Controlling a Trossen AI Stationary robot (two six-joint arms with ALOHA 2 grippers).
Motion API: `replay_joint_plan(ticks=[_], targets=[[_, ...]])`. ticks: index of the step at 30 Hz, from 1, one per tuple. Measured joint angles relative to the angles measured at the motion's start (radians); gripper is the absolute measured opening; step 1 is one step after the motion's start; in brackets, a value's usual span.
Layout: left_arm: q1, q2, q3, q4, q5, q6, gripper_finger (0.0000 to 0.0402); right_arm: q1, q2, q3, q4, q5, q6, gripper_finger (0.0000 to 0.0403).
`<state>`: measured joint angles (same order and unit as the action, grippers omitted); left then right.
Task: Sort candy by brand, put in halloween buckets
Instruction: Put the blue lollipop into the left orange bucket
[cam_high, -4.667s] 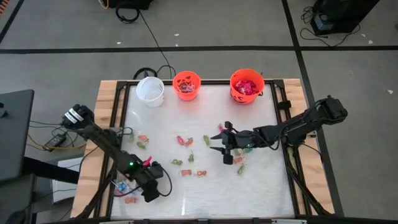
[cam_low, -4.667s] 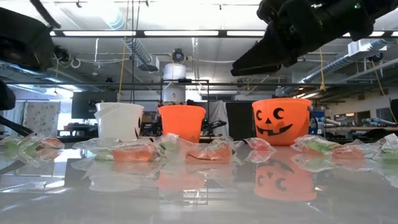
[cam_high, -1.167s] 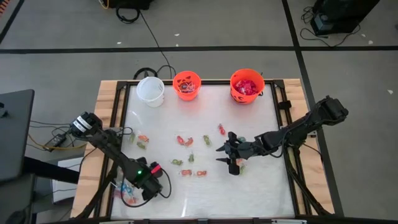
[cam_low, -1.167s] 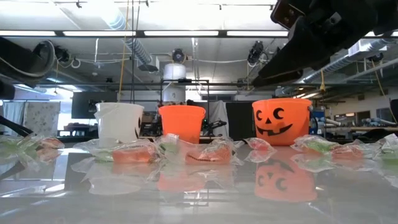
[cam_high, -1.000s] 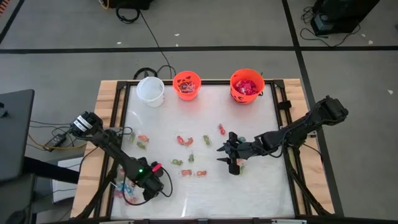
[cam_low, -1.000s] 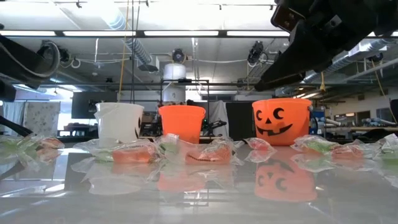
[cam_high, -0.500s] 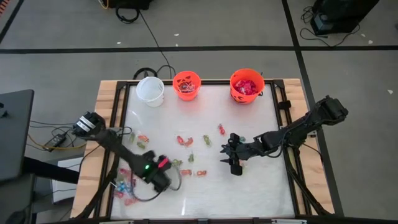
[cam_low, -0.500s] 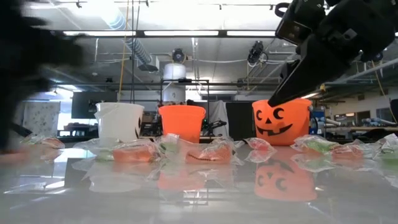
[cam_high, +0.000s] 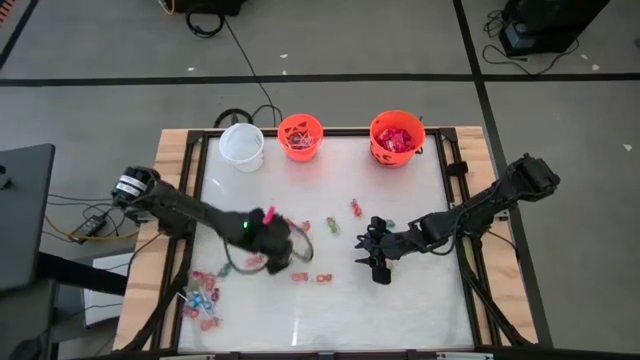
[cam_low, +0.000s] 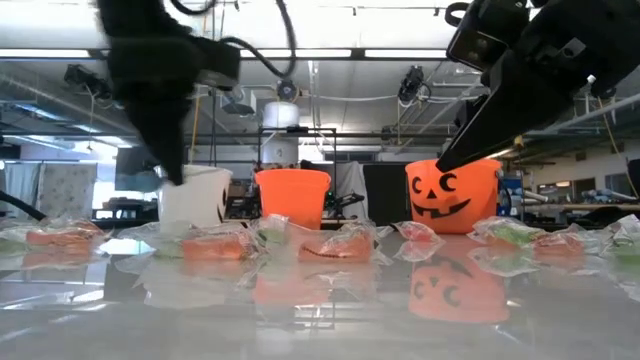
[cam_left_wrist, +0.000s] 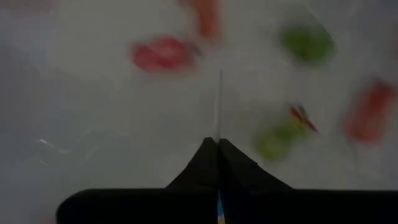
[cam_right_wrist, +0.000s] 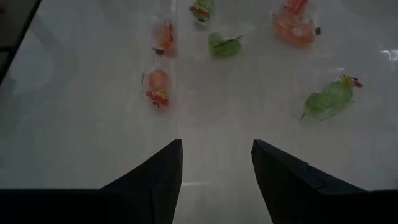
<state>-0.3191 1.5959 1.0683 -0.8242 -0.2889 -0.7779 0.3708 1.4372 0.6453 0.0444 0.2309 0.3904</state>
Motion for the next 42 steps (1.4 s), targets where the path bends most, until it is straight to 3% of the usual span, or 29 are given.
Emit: replay_joint_plan(ticks=[7, 13, 23, 27, 31, 38, 42], targets=[[0.188, -0.051, 0.000, 0.012, -0.008, 0.168, 0.0001, 0.021, 0.000, 0.000, 0.008, 0.015, -0.009, 0.0205], [0.359, -0.118, 0.000, 0.018, -0.024, 0.328, 0.0001, 0.059, 0.000, 0.000, 0.021, 0.188, -0.032, 0.0205], [0.745, -0.339, 0.001, 0.034, -0.057, 0.568, 0.0003, 0.067, 0.000, 0.000, 0.006, 0.290, -0.041, 0.0205], [0.921, -0.331, -0.010, 0.057, -0.057, 0.621, 0.0004, 0.051, 0.000, 0.000, 0.007, 0.327, -0.073, 0.0205], [1.021, -0.291, -0.015, 0.086, -0.022, 0.636, 0.0004, 0.026, 0.000, 0.000, 0.006, 0.328, -0.103, 0.0205], [1.029, -0.248, -0.010, 0.592, 0.230, 0.630, 0.0004, -0.030, 0.000, 0.000, 0.006, 0.322, -0.145, 0.0205], [1.017, -0.142, -0.012, 0.781, 0.281, 0.608, 0.0003, -0.047, 0.000, 0.000, 0.006, 0.293, -0.147, 0.0205]])
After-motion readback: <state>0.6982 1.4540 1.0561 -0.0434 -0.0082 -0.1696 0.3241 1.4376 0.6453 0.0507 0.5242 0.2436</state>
